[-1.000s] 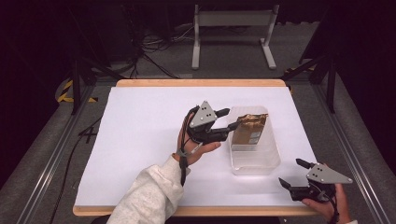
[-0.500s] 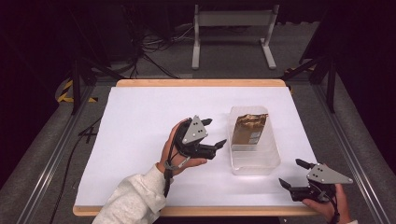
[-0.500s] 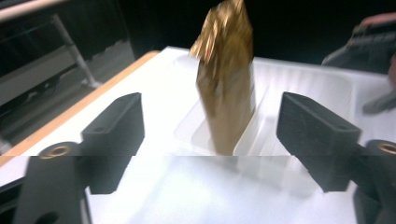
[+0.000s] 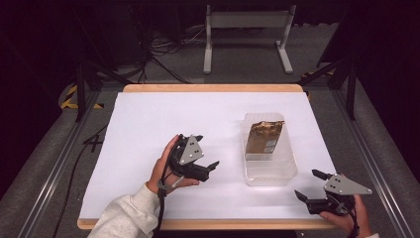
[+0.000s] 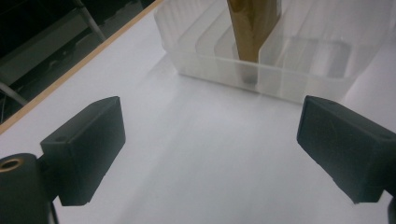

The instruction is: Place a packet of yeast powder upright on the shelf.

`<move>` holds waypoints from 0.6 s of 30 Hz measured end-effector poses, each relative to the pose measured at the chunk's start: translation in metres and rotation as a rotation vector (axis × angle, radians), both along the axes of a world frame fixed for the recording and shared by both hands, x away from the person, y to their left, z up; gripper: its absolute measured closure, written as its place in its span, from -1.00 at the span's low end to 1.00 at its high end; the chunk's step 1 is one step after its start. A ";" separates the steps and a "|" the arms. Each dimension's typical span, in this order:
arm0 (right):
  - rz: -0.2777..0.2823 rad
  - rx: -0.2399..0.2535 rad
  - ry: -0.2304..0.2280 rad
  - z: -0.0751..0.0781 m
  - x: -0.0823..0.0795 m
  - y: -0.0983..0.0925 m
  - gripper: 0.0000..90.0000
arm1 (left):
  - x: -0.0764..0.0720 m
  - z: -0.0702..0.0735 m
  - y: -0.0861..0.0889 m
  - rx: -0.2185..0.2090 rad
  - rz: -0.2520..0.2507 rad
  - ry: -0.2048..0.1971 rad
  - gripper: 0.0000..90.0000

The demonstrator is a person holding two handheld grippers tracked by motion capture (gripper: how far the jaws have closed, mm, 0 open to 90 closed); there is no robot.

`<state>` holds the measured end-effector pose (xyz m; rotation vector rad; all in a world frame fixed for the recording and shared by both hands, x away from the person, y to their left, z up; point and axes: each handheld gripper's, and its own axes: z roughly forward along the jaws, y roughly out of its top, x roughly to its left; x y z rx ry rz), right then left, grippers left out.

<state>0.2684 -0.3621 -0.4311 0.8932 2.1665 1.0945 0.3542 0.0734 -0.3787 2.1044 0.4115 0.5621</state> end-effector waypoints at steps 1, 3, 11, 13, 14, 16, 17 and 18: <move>0.000 0.001 -0.001 0.000 0.000 0.000 -0.76 | -0.002 -0.002 0.002 0.018 0.012 -0.018 -0.81; -0.003 -0.001 0.001 0.000 0.000 0.000 -0.76 | -0.005 -0.006 0.007 0.041 0.018 -0.017 -0.83; 0.010 -0.002 0.000 0.000 0.000 0.001 -0.76 | -0.012 -0.021 0.039 0.054 0.061 -0.018 -0.86; 0.013 -0.004 0.004 0.000 0.001 0.001 -0.76 | -0.014 -0.027 0.049 0.067 0.075 -0.019 -0.87; 0.014 -0.006 0.002 0.000 0.001 0.001 -0.76 | -0.015 -0.030 0.054 0.074 0.082 -0.014 -0.87; 0.015 -0.009 0.000 0.000 0.001 0.002 -0.76 | -0.016 -0.036 0.066 0.083 0.113 -0.016 -0.89; 0.015 -0.010 -0.001 0.000 0.001 0.002 -0.76 | -0.017 -0.040 0.075 0.072 0.122 -0.001 -0.89; 0.015 -0.010 -0.001 0.000 0.001 0.002 -0.76 | -0.017 -0.043 0.082 0.062 0.130 0.015 -0.89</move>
